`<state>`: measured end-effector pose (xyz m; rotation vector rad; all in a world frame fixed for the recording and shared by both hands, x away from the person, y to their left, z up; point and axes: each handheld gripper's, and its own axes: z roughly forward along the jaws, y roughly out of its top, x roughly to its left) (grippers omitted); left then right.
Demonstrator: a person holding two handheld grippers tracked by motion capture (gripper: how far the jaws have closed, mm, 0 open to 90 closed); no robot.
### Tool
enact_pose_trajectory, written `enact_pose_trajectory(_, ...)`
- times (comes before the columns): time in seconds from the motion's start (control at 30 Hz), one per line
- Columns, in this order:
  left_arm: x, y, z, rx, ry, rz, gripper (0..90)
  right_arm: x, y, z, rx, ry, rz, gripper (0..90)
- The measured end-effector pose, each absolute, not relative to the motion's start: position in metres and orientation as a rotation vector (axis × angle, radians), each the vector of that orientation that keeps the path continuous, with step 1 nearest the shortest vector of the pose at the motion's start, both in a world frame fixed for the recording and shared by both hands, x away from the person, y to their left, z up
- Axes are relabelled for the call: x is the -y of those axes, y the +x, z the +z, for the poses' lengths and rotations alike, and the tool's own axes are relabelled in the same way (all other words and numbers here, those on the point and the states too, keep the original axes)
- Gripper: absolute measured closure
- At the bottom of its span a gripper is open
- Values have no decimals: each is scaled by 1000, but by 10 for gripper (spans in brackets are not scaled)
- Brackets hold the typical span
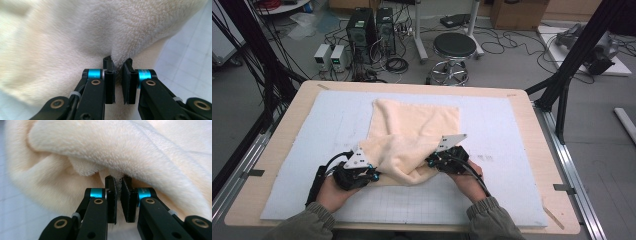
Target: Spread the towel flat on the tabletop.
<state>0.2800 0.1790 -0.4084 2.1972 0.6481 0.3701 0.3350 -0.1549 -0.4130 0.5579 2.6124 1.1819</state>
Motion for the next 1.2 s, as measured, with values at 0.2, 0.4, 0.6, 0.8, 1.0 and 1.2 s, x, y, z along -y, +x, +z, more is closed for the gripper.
enact_pose_trajectory(0.2,-200,272,-373,-648,2125,432,827,187,320,-390,-2586,556,1177,846)
enact_pose_trajectory(0.4,-208,269,-336,-617,2063,480,828,218,303,-352,-2509,539,1204,848)
enact_pose_trajectory(0.6,-204,293,-328,-644,2088,500,826,220,308,-334,-2501,527,1161,848)
enact_pose_trajectory(0.8,-194,353,-371,-826,2147,457,825,210,352,-368,-2564,670,1072,847)
enact_pose_trajectory(1.0,-185,394,-402,-953,2161,413,799,208,399,-398,-2531,845,1101,830)
enact_pose_trajectory(1.2,-197,383,-386,-954,2097,416,572,215,398,-398,-2513,857,1140,684)
